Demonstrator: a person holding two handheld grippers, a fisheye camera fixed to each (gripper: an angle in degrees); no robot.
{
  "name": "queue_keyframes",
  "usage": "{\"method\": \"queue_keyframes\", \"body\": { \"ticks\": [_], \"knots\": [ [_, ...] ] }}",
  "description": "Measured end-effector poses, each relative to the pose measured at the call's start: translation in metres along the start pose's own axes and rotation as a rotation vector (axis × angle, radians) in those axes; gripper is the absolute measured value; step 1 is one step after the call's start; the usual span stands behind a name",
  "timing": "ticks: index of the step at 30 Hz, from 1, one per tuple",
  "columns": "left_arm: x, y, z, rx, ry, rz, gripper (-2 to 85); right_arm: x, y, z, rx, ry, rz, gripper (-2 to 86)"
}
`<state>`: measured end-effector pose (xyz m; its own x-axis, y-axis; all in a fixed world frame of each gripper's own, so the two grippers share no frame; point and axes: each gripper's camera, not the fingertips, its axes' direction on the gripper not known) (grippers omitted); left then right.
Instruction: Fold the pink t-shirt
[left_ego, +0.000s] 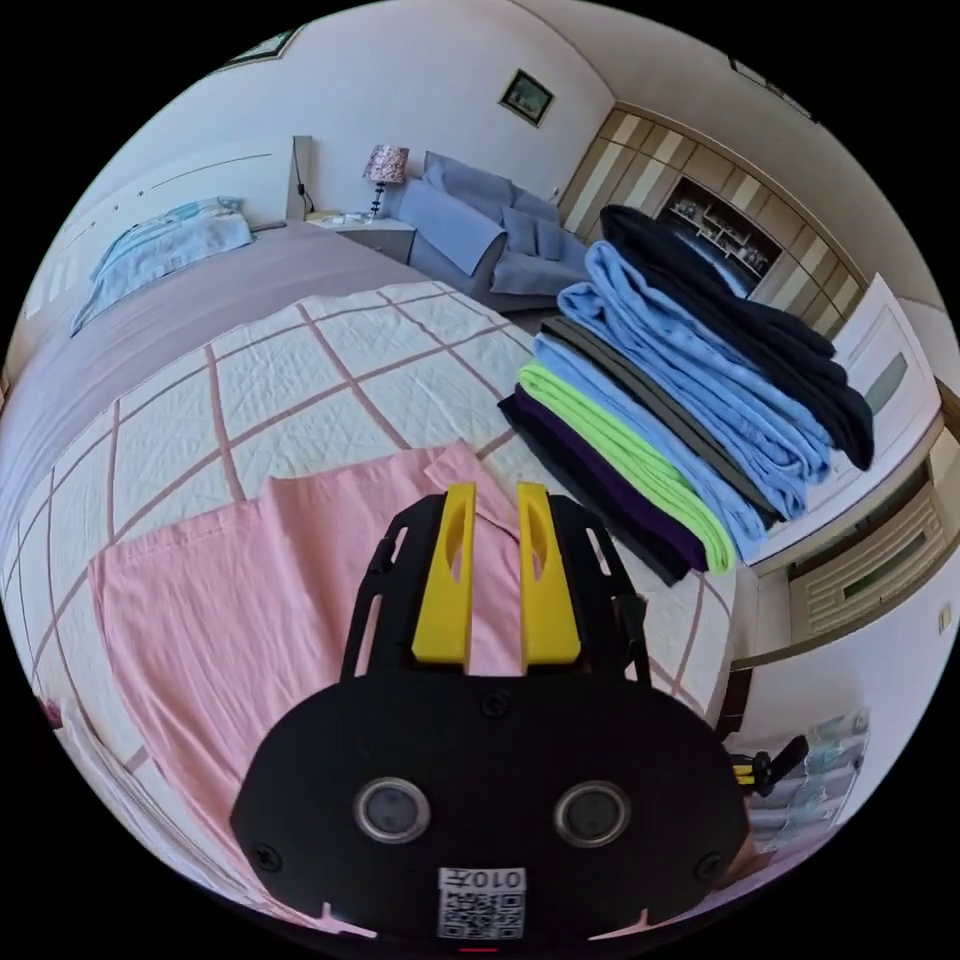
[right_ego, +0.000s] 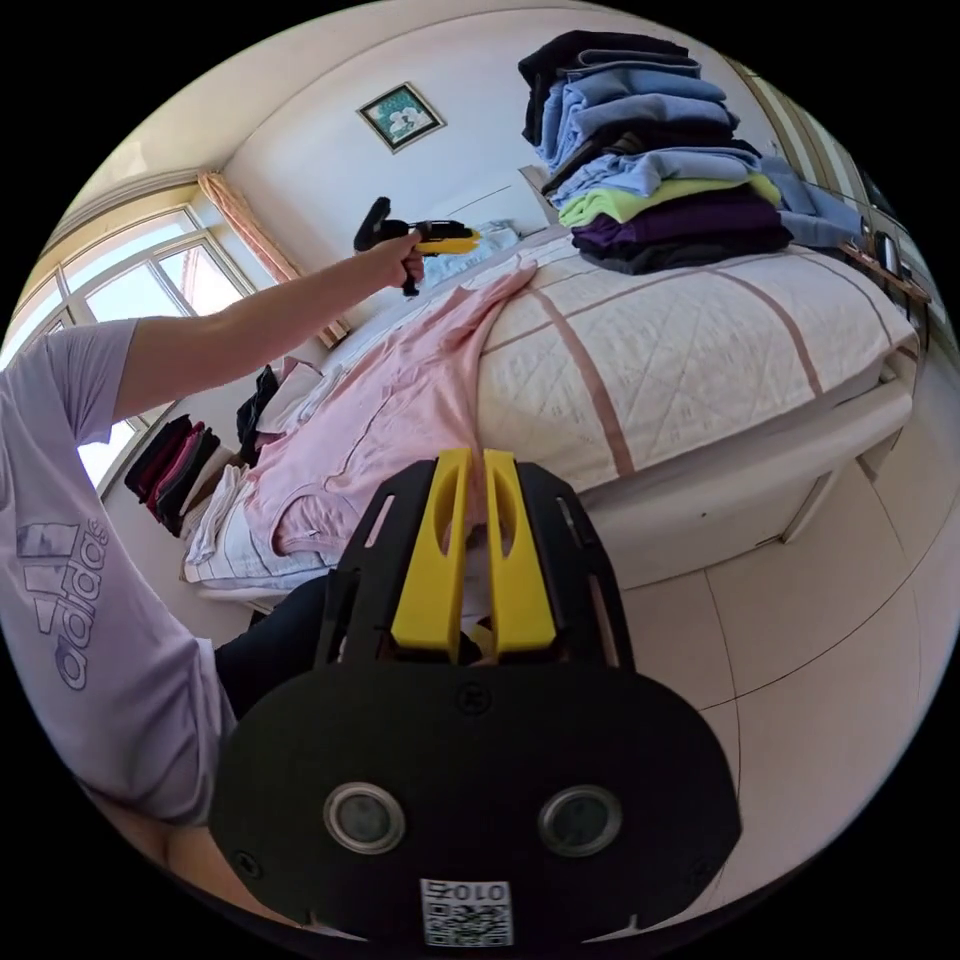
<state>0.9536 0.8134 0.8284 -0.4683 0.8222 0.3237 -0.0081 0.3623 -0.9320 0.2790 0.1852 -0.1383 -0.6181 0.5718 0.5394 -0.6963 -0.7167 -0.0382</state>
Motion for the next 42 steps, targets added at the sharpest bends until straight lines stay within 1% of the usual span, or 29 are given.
{"method": "queue_keyframes", "body": {
  "ticks": [2, 4, 7, 10, 13, 17, 22, 25, 27, 30, 32, 34, 35, 38, 40, 42],
  "knots": [
    [-0.01, -0.028, 0.036, -0.054, -0.007, -0.042, 6.3, 0.007, 0.008, -0.015, 0.064, 0.045, 0.02, 3.0],
    [-0.02, -0.049, 0.082, -0.158, -0.041, -0.096, 6.1, 0.017, 0.015, -0.027, 0.123, 0.076, 0.055, 2.7],
    [-0.038, -0.054, 0.118, -0.235, -0.045, -0.218, 5.3, 0.023, 0.017, -0.039, 0.161, 0.071, 0.039, 2.5],
    [-0.046, -0.051, 0.131, -0.25, -0.082, -0.272, 4.0, 0.019, 0.016, -0.044, 0.192, 0.098, 0.007, 2.3],
    [-0.044, -0.048, 0.133, -0.226, -0.092, -0.278, 1.8, 0.021, 0.017, -0.042, 0.205, 0.103, 0.008, 2.3],
    [-0.032, -0.05, 0.137, -0.255, -0.094, -0.2, 0.4, 0.028, 0.021, -0.04, 0.19, 0.062, 0.016, 2.3],
    [-0.004, -0.065, 0.134, -0.156, 0.093, -0.098, 0.0, 0.028, 0.031, -0.042, 0.203, 0.066, 0.019, 2.3],
    [0.01, -0.068, 0.139, -0.124, 0.127, -0.048, 0.1, 0.03, 0.034, -0.041, 0.2, 0.047, 0.029, 2.3],
    [0.012, -0.066, 0.143, -0.101, 0.163, -0.055, 0.4, 0.028, 0.035, -0.041, 0.198, 0.049, 0.026, 2.4],
    [0.012, -0.057, 0.145, -0.034, 0.17, -0.046, 1.6, 0.027, 0.039, -0.042, 0.194, 0.067, 0.03, 2.4],
    [0.015, -0.051, 0.155, -0.06, 0.155, -0.007, 3.1, 0.027, 0.039, -0.041, 0.181, 0.063, 0.035, 2.4],
    [0.022, -0.04, 0.168, -0.115, 0.182, 0.063, 6.0, 0.025, 0.037, -0.041, 0.165, 0.055, 0.02, 2.4],
    [0.024, -0.037, 0.167, -0.107, 0.194, 0.074, 6.7, 0.022, 0.034, -0.04, 0.156, 0.059, 0.009, 2.4],
    [0.035, -0.019, 0.14, 0.07, 0.217, 0.137, 8.7, 0.013, 0.028, -0.042, 0.149, 0.062, -0.015, 2.5],
    [0.041, -0.002, 0.108, 0.204, 0.253, 0.186, 9.3, 0.007, 0.025, -0.044, 0.157, 0.059, -0.027, 2.5],
    [0.041, 0.011, 0.084, 0.236, 0.259, 0.218, 9.5, 0.002, 0.022, -0.046, 0.16, 0.058, -0.034, 2.4]
  ]
}}
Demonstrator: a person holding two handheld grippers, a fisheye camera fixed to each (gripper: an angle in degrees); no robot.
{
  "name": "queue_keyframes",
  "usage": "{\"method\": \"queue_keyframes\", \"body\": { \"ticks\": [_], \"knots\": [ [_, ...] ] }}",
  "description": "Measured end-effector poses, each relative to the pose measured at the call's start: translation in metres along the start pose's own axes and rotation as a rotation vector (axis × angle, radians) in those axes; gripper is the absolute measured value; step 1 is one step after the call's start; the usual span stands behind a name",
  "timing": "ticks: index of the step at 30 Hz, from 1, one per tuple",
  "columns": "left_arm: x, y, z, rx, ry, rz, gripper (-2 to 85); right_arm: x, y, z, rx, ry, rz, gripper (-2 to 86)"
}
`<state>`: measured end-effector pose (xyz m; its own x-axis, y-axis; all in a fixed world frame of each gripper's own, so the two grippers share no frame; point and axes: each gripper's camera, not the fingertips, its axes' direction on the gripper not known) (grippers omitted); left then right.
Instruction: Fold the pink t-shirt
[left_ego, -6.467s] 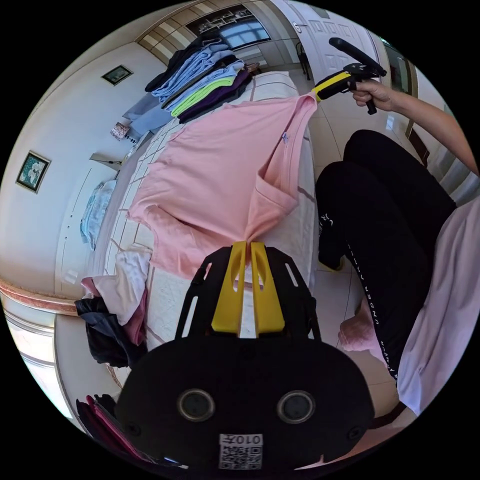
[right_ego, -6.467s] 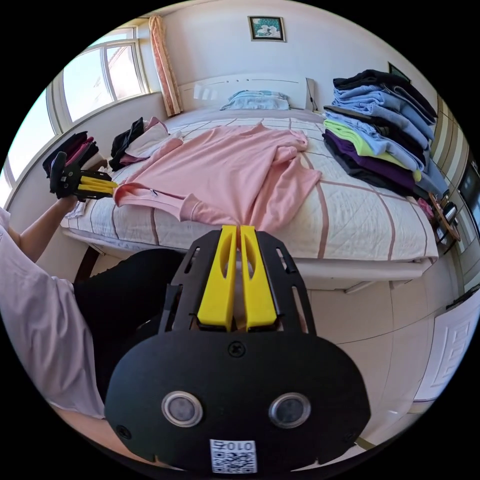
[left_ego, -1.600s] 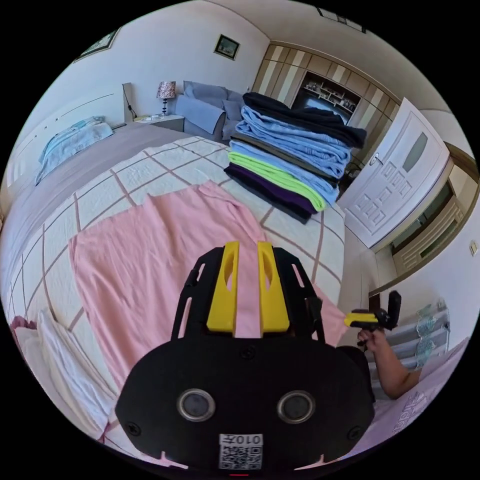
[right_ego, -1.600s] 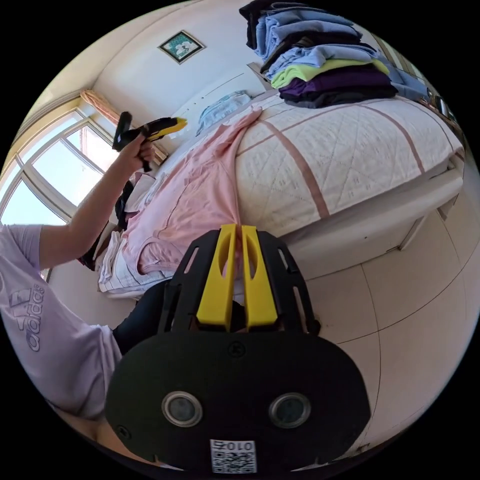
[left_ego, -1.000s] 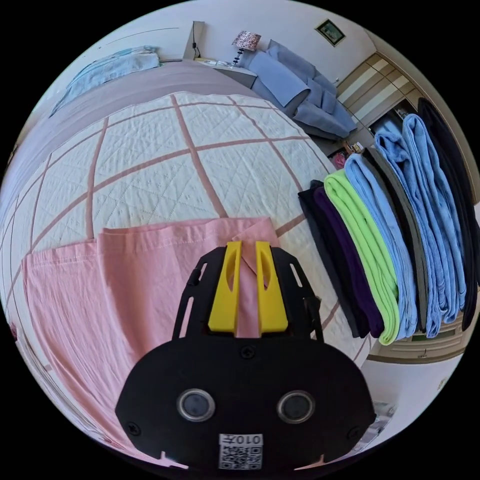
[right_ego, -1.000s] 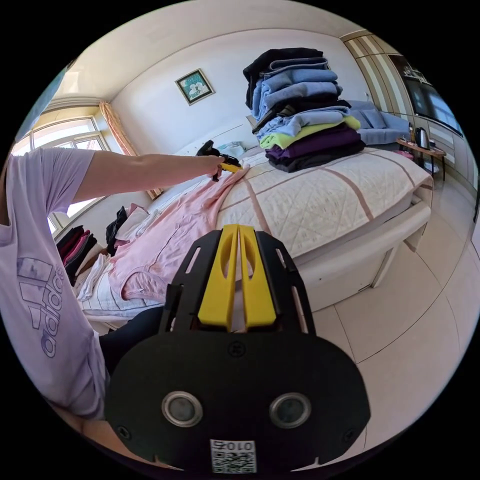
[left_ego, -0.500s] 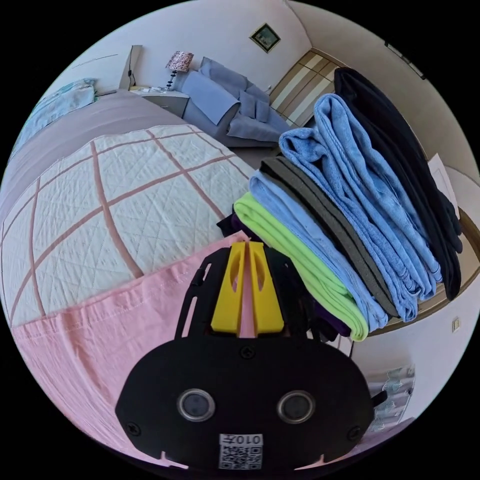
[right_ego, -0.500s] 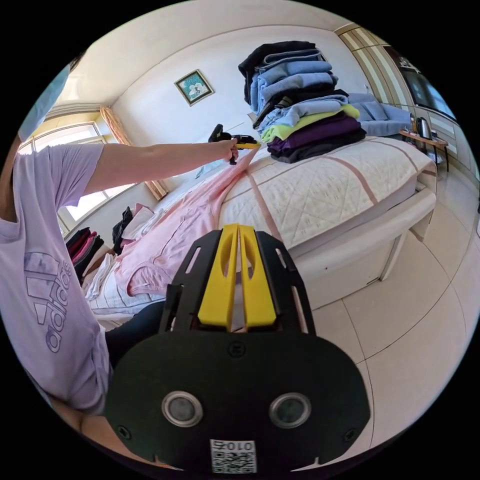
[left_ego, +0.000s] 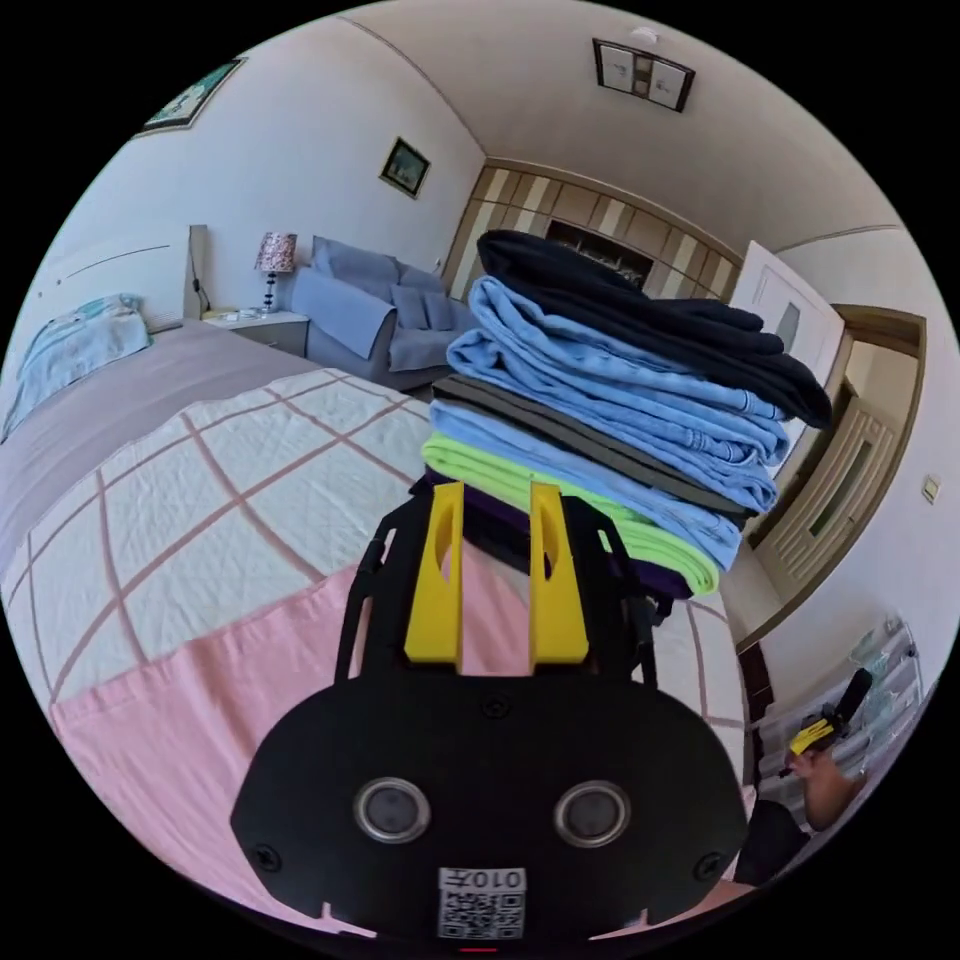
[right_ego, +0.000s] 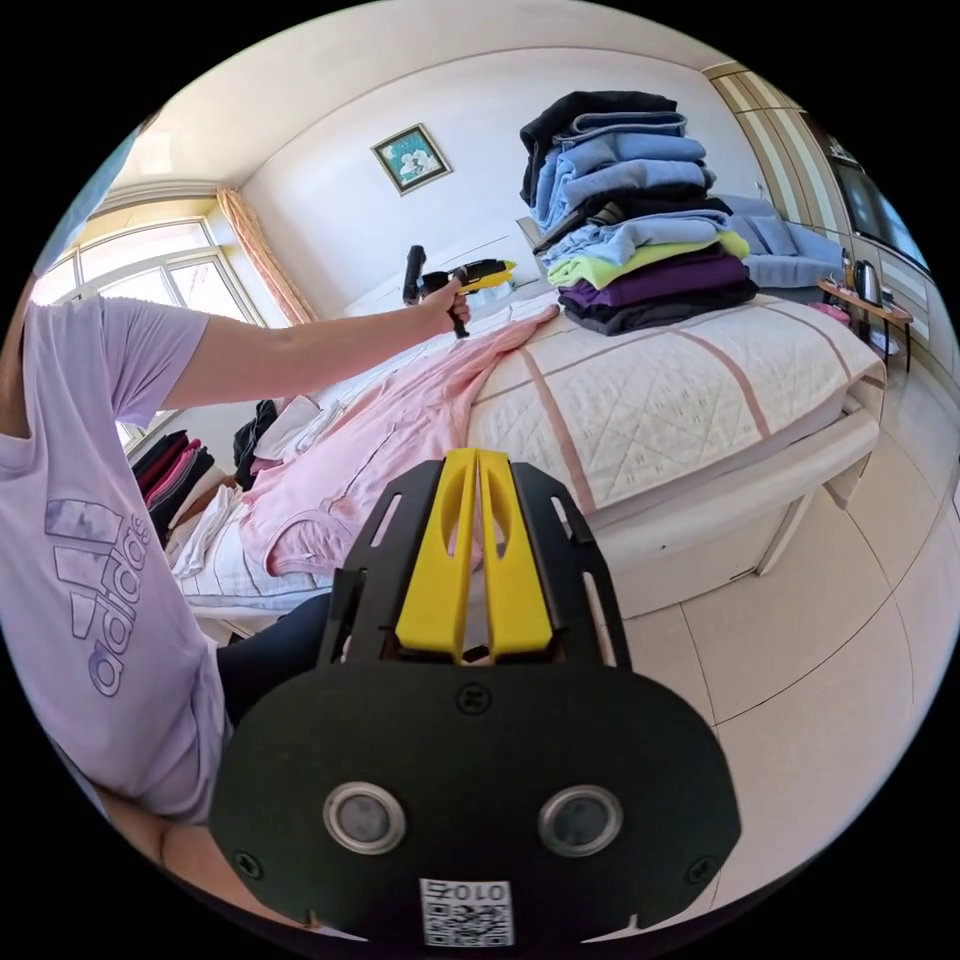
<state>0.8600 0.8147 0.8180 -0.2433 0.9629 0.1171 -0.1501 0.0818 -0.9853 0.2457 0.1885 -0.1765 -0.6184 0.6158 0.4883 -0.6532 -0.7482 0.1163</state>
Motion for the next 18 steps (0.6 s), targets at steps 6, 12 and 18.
{"method": "queue_keyframes", "body": {
  "ticks": [6, 12, 18],
  "knots": [
    [-0.034, 0.038, -0.108, -0.214, -0.521, -0.101, 10.6, -0.011, -0.01, -0.005, -0.021, 0.02, -0.042, 2.5],
    [-0.133, 0.095, -0.231, -0.31, -0.815, -0.436, 10.9, -0.014, -0.017, 0.007, -0.074, 0.075, -0.072, 2.5],
    [-0.178, 0.126, -0.251, -0.288, -0.664, -0.577, 8.8, -0.017, -0.025, 0.026, -0.117, 0.151, -0.064, 2.6]
  ]
}}
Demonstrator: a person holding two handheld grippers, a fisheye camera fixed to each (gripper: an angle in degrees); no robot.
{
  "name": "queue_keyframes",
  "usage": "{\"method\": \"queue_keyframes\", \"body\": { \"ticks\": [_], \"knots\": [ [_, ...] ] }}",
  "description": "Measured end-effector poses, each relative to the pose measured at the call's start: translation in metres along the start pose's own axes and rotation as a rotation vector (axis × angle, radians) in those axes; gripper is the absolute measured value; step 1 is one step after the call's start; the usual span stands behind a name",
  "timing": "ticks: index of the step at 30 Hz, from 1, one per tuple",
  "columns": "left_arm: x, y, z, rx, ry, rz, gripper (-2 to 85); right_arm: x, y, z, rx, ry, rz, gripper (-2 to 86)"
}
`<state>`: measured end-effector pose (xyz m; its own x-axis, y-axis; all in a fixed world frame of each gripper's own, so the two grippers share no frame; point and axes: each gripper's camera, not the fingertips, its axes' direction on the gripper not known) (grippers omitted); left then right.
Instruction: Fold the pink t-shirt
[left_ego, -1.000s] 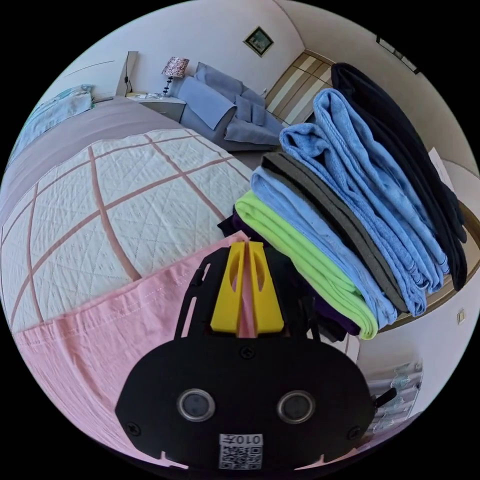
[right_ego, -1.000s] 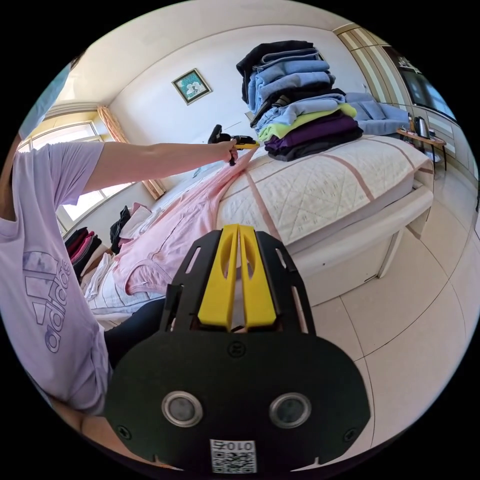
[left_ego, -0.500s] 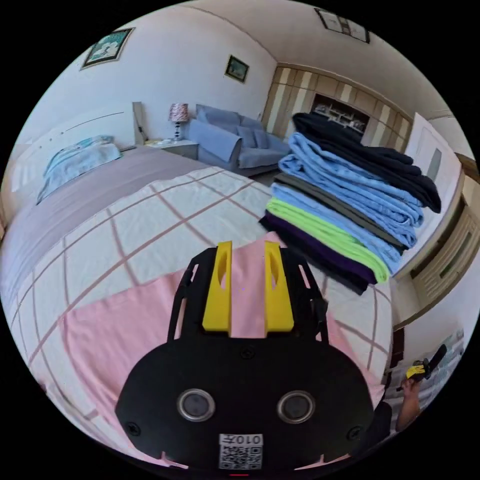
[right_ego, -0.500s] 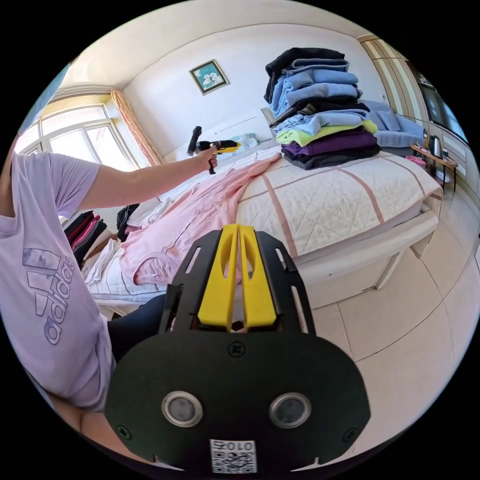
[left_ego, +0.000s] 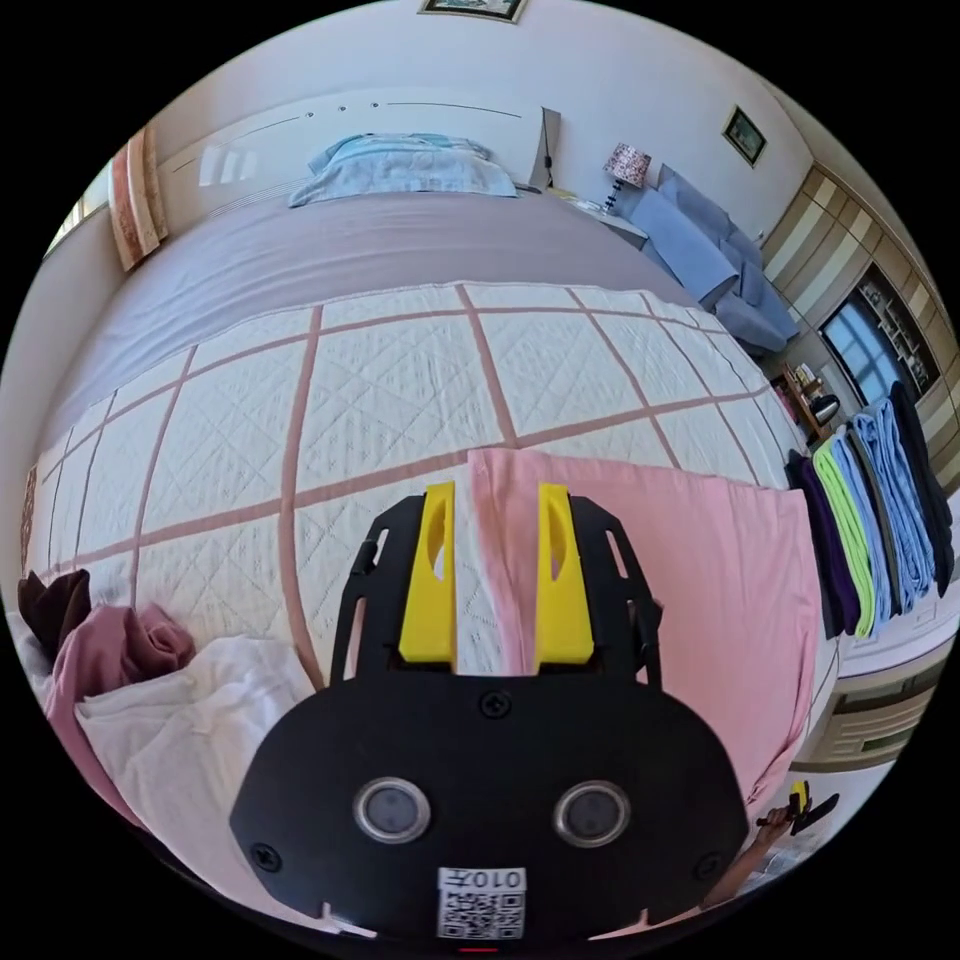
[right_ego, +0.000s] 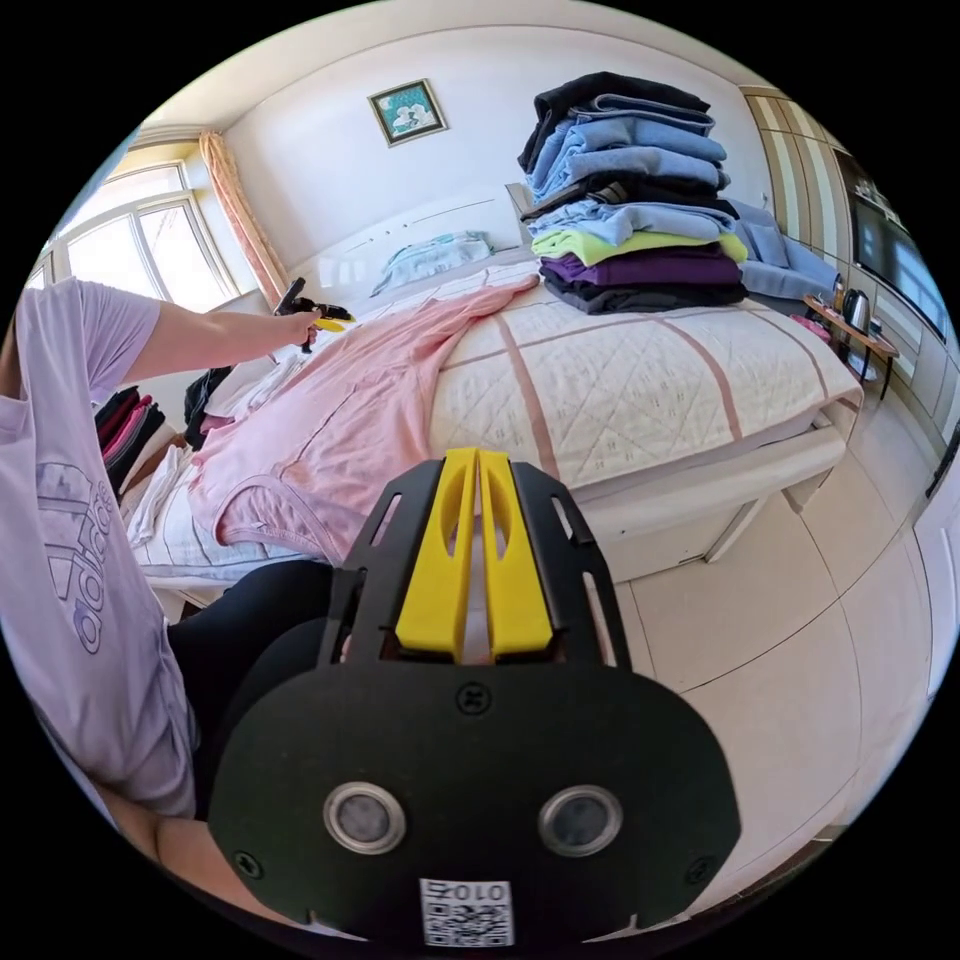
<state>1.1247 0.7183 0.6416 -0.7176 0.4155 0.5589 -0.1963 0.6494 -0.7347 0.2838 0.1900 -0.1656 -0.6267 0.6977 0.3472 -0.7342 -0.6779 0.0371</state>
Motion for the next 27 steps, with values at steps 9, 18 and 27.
{"method": "queue_keyframes", "body": {
  "ticks": [9, 18, 27],
  "knots": [
    [0.036, 0.007, 0.006, 0.047, -0.112, 0.089, 0.4, -0.013, -0.02, 0.007, -0.058, 0.053, -0.009, 2.5],
    [0.062, 0.005, 0.011, 0.002, -0.252, 0.197, 0.5, -0.035, -0.041, 0.014, -0.085, 0.049, -0.053, 2.5],
    [0.1, 0.08, -0.106, 0.323, 0.018, 0.288, 3.5, -0.095, -0.073, 0.033, -0.09, -0.059, -0.171, 2.9]
  ]
}}
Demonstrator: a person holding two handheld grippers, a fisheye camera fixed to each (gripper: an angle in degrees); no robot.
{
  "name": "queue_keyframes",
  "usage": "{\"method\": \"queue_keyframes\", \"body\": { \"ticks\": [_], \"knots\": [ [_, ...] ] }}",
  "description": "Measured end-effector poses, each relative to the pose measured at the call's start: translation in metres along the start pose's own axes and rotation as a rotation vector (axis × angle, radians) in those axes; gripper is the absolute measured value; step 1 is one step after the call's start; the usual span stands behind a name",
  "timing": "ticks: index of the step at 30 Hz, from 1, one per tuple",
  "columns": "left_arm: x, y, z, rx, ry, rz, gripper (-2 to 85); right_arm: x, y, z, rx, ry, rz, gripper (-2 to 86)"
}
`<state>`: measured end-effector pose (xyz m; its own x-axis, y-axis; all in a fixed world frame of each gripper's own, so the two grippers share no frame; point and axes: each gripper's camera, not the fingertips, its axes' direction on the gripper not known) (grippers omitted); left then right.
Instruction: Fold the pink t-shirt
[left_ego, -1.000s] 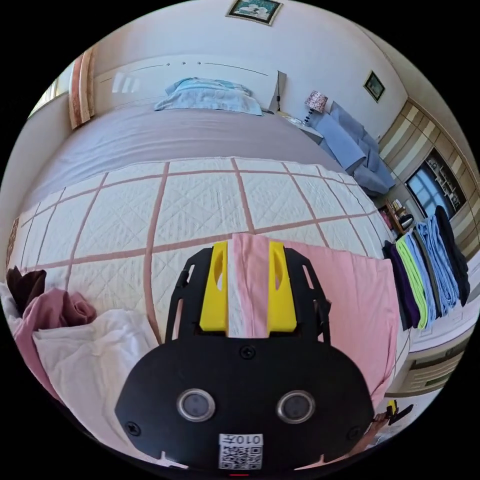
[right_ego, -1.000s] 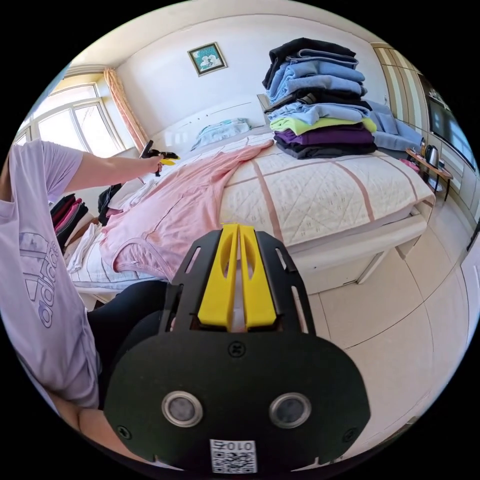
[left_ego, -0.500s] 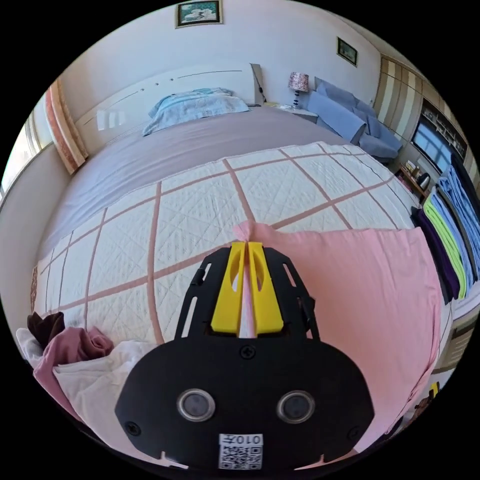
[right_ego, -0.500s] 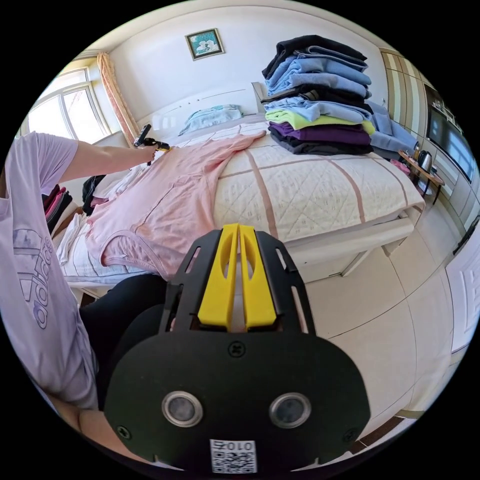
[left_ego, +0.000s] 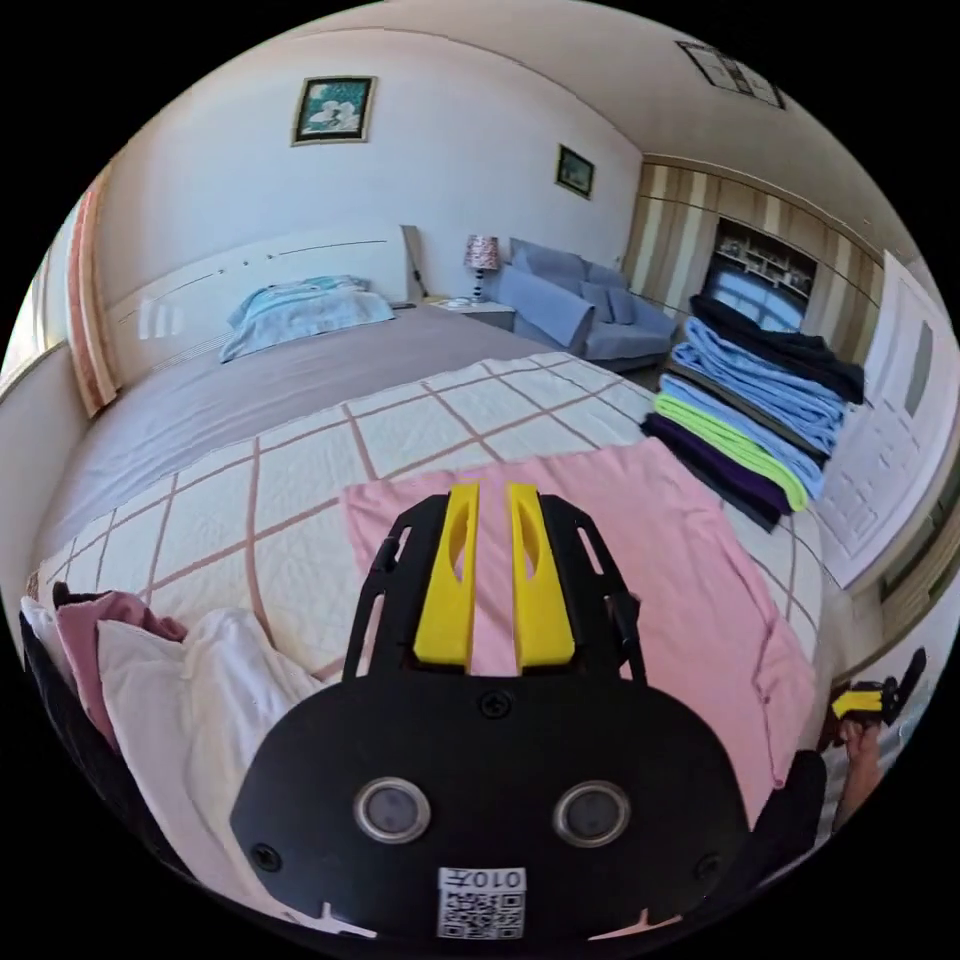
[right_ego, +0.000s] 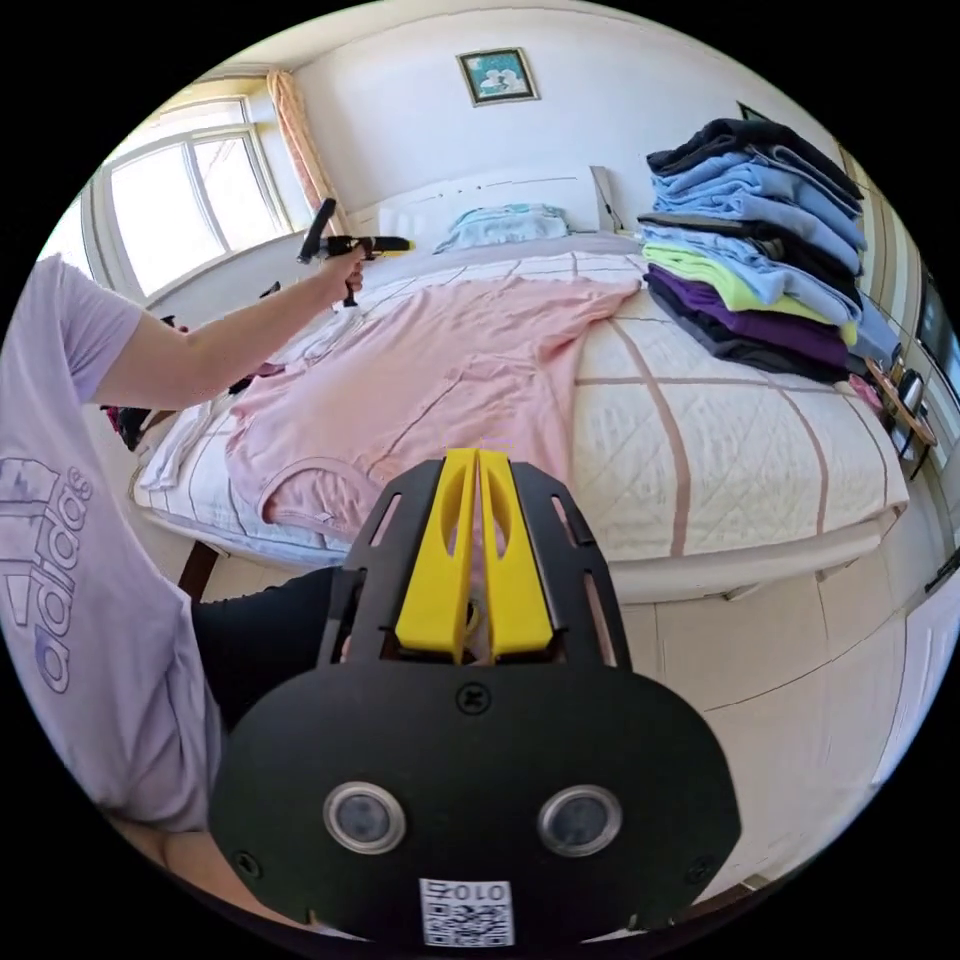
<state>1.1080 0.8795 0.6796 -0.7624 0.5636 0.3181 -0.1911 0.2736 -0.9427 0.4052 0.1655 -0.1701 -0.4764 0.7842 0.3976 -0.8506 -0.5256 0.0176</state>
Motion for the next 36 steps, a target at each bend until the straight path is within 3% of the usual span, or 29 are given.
{"method": "queue_keyframes", "body": {
  "ticks": [3, 6, 10, 19, 23, 27, 30, 34, 36],
  "knots": [
    [0.055, 0.021, -0.026, -0.02, 0.225, 0.119, 5.9, -0.004, -0.005, 0.025, -0.095, 0.08, 0.034, 3.0],
    [0.123, 0.029, -0.022, -0.12, 0.326, 0.286, 8.0, 0.016, 0.0, 0.055, -0.265, 0.178, 0.144, 3.2],
    [0.195, 0.016, 0.006, -0.291, 0.609, 0.33, 10.2, 0.018, -0.002, 0.031, -0.197, 0.195, 0.18, 4.7],
    [0.315, -0.015, 0.085, -0.674, 0.472, 0.528, 8.0, 0.041, 0.007, -0.006, -0.091, 0.218, 0.238, 5.1],
    [0.316, -0.037, 0.092, -0.69, 0.466, 0.544, 5.3, 0.059, 0.015, -0.012, -0.054, 0.169, 0.277, 4.3],
    [0.317, -0.064, 0.081, -0.594, 0.532, 0.531, 5.9, 0.07, 0.017, -0.012, -0.024, 0.147, 0.288, 4.6],
    [0.318, -0.057, 0.114, -0.724, 0.598, 0.537, 9.2, 0.079, 0.019, -0.003, -0.034, 0.119, 0.295, 6.4],
    [0.281, -0.061, 0.104, -0.58, 0.815, 0.449, 12.7, 0.086, 0.032, 0.001, -0.049, 0.038, 0.299, 7.4],
    [0.265, -0.062, 0.086, -0.484, 0.777, 0.466, 13.5, 0.084, 0.041, -0.001, -0.021, -0.004, 0.276, 8.0]
  ]
}}
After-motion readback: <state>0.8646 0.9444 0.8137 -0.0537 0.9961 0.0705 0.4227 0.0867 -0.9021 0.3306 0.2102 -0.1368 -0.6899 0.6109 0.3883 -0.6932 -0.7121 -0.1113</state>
